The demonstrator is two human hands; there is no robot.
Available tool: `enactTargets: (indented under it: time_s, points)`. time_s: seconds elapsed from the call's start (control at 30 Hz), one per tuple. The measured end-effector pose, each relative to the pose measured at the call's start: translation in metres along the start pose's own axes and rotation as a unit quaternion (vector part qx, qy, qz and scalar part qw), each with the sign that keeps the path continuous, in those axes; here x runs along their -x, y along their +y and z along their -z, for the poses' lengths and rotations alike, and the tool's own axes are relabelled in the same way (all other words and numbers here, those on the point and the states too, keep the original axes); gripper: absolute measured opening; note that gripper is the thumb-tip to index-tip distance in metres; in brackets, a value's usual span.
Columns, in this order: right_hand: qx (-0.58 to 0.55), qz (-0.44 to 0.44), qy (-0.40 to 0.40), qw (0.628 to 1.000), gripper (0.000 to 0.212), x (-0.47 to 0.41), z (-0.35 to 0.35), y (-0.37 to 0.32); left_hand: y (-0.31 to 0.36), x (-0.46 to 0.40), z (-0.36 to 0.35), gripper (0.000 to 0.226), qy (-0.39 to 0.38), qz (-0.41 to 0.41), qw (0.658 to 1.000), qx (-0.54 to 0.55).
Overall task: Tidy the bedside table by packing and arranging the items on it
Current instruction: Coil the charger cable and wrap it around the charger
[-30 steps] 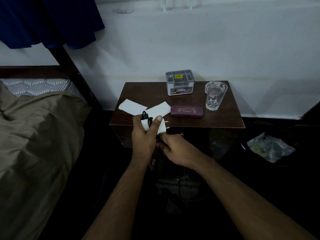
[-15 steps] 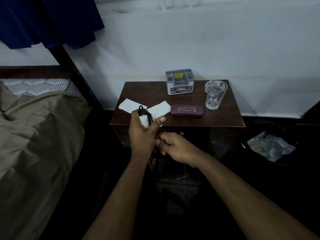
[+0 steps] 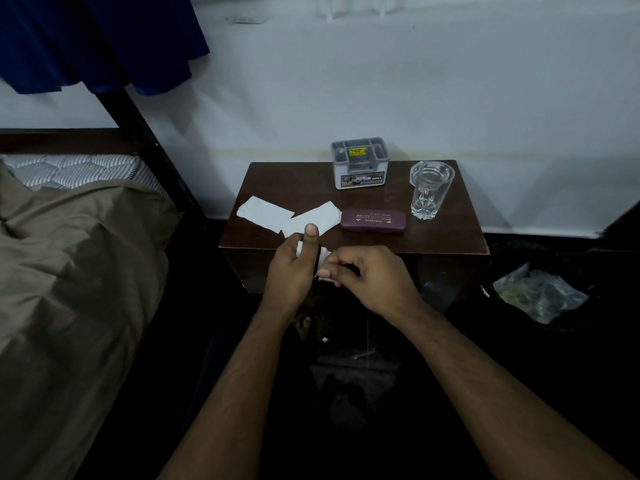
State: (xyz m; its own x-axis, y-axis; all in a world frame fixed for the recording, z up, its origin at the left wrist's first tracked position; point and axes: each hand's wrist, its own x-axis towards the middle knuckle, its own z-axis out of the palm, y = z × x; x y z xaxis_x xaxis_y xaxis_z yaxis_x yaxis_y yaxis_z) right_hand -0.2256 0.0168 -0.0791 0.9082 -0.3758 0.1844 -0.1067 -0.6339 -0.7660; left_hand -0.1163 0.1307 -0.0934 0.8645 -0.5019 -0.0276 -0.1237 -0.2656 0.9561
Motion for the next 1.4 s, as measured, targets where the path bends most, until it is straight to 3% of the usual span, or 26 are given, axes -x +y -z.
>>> enactTargets:
  time_s: [0.2,0.43,0.53,0.73,0.87,0.93,1.07,1.23,1.33,1.4]
  points:
    - [-0.045,0.022,0.096,0.994,0.020,-0.003,0.007,0.002,0.007,0.007,0.001,0.084,-0.139,-0.001,0.989,0.044]
    - [-0.216,0.000,0.116,0.969,0.013,-0.008,0.014,0.010,0.016,0.015,0.004,0.030,-0.216,0.001,0.965,0.148]
    - [-0.255,-0.018,0.115,0.960,0.011,-0.010,0.018,0.013,0.019,0.019,0.003,0.012,-0.206,0.008,0.963,0.171]
    - [-0.272,-0.048,0.094,0.957,0.017,-0.012,0.000,0.015,0.022,0.023,-0.002,0.018,-0.139,-0.005,0.971,0.193]
    - [-0.221,-0.067,0.040,0.972,0.018,-0.011,-0.012,0.014,0.021,0.022,-0.001,0.023,-0.060,-0.024,0.980,0.190]
    - [-0.187,-0.077,0.001,0.979,0.029,-0.010,-0.015,0.012,0.019,0.020,-0.001,0.020,-0.020,-0.030,0.982,0.183]
    - [-0.109,-0.074,-0.048,0.990,0.034,-0.006,-0.021,0.009,0.014,0.017,0.000,0.012,0.042,-0.071,0.990,0.116]
    - [-0.061,-0.055,-0.077,0.994,0.032,-0.006,-0.020,0.011,0.012,0.014,0.000,0.021,0.061,-0.067,0.990,0.109]
    - [-0.043,-0.043,-0.093,0.994,0.045,-0.004,-0.017,0.011,0.017,0.018,-0.004,0.026,0.052,-0.027,0.981,0.183]
    - [-0.017,-0.035,-0.108,0.993,0.041,-0.003,-0.022,0.012,0.020,0.020,-0.007,0.018,0.048,0.002,0.970,0.240]
